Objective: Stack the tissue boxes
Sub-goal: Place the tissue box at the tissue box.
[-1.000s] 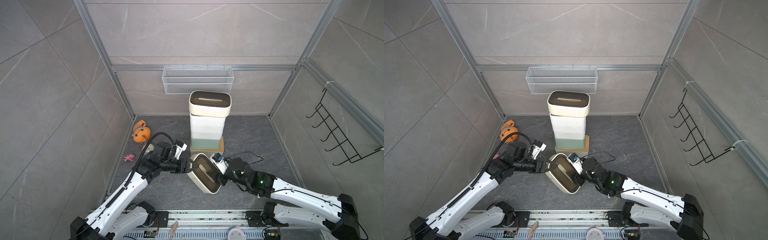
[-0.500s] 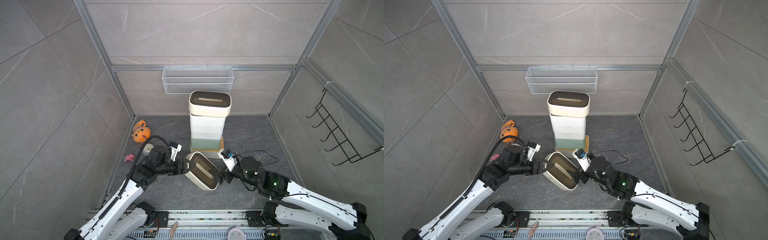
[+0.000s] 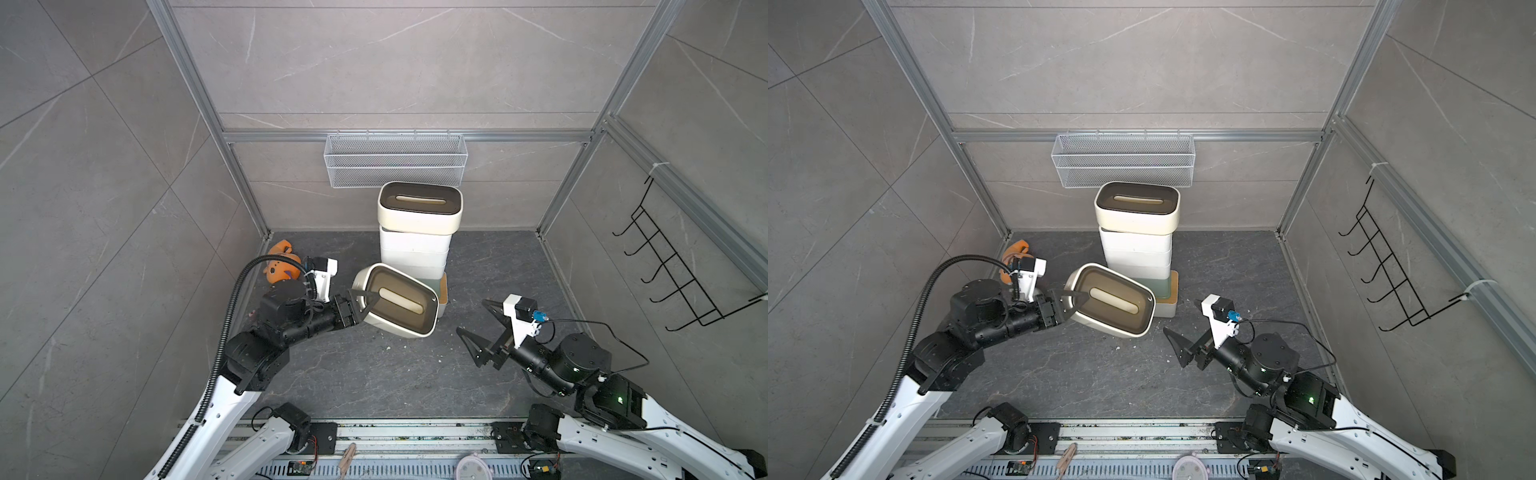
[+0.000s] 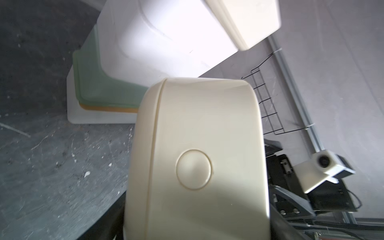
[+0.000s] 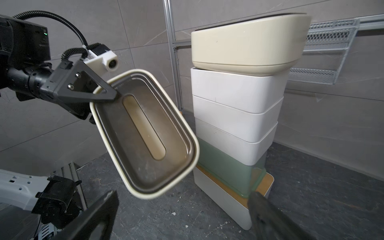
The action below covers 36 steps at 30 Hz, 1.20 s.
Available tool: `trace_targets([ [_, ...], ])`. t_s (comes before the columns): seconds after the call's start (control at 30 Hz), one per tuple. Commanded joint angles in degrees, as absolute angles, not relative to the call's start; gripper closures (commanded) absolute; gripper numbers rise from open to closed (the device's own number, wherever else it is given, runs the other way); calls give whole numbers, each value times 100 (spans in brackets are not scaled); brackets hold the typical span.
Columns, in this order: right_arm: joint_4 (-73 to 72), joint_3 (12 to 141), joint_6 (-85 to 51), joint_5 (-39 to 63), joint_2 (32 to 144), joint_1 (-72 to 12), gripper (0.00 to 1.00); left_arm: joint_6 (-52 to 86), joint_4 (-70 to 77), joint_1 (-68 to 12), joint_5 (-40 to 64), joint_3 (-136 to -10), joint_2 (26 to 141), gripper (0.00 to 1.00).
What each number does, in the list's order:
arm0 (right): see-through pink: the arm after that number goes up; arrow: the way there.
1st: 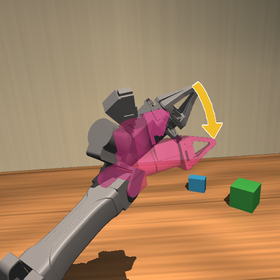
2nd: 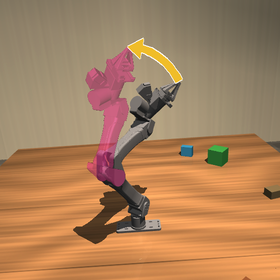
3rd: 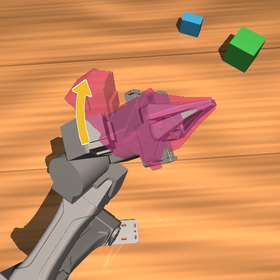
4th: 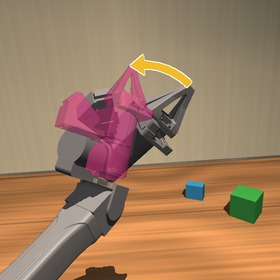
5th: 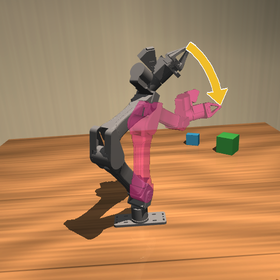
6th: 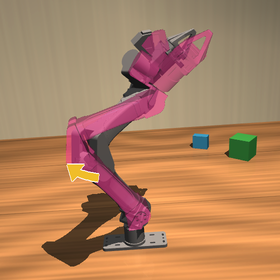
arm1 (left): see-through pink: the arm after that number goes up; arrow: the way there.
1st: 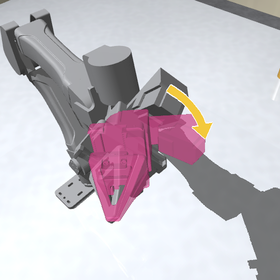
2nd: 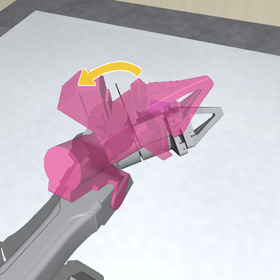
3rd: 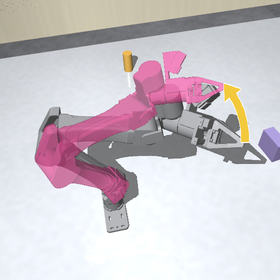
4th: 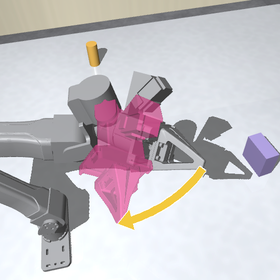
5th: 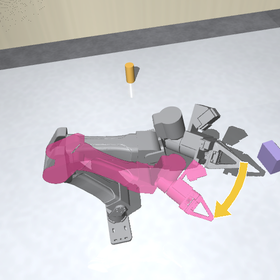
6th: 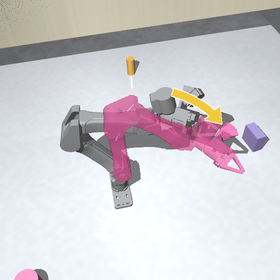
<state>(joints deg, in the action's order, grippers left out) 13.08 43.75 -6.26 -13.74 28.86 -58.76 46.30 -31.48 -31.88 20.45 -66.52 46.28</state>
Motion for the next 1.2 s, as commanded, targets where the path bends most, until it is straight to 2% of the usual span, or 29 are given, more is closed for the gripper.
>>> trace_targets([
  [0.0, 1296, 4192, -766, -1606, 2734, -5901, 0, 4653, -2568, -3199, 1849, -7448, 4710, 33],
  [0.3, 1174, 3999, -853, -1603, 2646, -5900, 0, 4871, -1915, -3192, 1841, -9253, 5963, 34],
  [0.73, 1324, 4017, -894, -1458, 2695, -5898, 0, 5081, -2301, -3051, 2166, -12414, 8485, 34],
  [1.17, 1446, 4096, -1043, -1348, 2781, -5903, 0, 6183, -2540, -2421, 2682, -13790, 9752, 36],
])
